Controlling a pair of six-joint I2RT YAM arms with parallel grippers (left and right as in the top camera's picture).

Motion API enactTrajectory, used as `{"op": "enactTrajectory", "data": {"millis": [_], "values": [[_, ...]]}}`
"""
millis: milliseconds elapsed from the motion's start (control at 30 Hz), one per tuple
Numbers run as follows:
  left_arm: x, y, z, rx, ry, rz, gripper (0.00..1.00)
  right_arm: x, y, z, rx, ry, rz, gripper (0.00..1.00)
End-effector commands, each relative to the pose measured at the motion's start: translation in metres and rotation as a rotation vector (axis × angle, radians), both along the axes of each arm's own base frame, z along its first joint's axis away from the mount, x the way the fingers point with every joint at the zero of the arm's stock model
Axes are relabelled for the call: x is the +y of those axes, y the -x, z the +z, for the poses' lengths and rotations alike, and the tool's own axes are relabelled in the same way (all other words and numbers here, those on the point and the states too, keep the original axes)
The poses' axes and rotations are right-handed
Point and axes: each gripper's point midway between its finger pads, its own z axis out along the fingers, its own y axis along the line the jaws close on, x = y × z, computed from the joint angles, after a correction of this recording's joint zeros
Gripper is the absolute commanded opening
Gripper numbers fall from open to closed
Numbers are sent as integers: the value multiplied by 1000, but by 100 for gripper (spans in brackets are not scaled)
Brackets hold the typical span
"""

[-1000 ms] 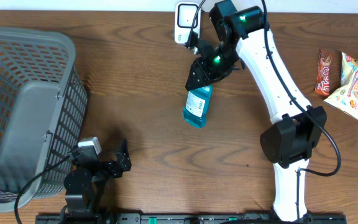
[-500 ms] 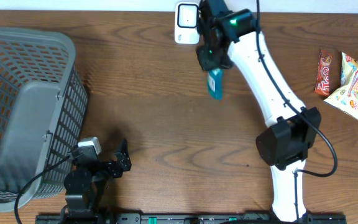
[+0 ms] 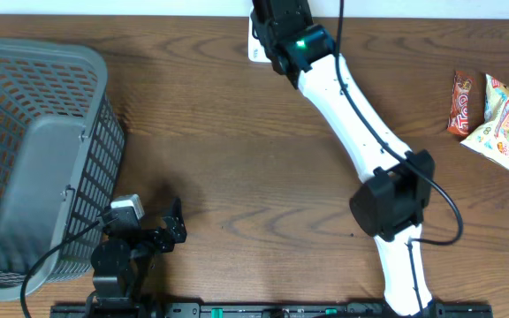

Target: Scan the item barcode

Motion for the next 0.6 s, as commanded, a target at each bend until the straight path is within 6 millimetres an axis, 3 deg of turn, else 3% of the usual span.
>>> {"op": "enactTrajectory", "data": {"millis": [0,233,400,567], "values": [[-3,2,-10,28,-7,-19,98,-10,-20,-21,-58,234,-84,1],[-3,2,-10,28,-7,-19,98,14,-49,-29,-263,399,-119,1],[-3,2,-10,28,-7,-19,98,31,-53,-34,-324,471,-88,1],[-3,2,-10,28,-7,-19,98,25,-49,-37,-301,501,-127,1]]}}
